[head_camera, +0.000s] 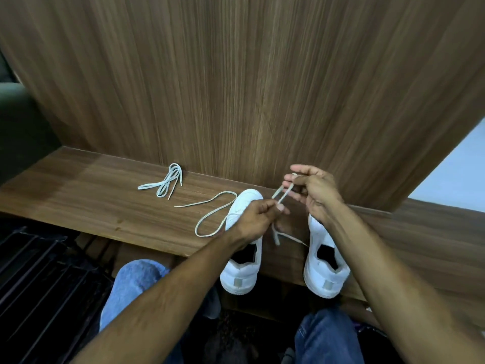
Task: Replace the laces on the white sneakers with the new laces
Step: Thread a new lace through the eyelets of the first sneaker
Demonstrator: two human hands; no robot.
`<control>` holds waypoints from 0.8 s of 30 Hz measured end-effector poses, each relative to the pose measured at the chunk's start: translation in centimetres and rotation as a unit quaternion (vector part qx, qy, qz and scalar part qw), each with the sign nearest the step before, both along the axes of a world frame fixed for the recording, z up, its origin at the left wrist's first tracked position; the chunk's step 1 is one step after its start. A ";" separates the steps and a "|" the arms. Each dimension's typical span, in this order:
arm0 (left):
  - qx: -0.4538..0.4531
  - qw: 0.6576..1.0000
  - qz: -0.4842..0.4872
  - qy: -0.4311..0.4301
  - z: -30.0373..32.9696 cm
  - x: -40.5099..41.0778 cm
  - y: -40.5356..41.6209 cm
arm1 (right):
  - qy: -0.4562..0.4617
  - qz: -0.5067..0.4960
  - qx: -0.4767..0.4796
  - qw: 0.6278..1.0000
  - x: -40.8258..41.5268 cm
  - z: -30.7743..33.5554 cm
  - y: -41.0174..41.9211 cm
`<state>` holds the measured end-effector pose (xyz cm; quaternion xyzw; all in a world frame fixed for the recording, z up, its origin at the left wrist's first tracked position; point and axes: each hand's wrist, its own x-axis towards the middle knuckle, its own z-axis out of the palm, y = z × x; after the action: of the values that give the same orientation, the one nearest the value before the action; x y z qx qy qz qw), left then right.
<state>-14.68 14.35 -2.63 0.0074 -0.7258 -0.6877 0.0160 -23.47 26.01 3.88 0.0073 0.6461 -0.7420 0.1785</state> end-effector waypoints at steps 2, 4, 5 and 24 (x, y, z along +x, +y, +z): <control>-0.033 0.999 0.038 -0.018 -0.5 0.2 -2.4 | -0.013 -0.045 0.015 0.999 -0.7 -0.8 1.7; -0.071 0.995 0.064 -0.039 -0.7 0.6 -5.1 | -0.028 -0.091 0.026 0.995 -1.4 -2.0 3.4; -0.093 0.992 0.072 -0.050 -0.8 1.0 -6.5 | -0.032 -0.109 0.043 0.993 -1.7 -2.7 4.0; -0.162 0.983 0.073 -0.048 -2.0 0.5 -7.9 | 0.317 0.082 0.476 0.816 -1.2 -6.2 2.1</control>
<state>-14.21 6.46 -4.65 0.0908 -0.8249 -0.5570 0.0326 -24.64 28.12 -2.35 -0.1973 0.9379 -0.2854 -0.0016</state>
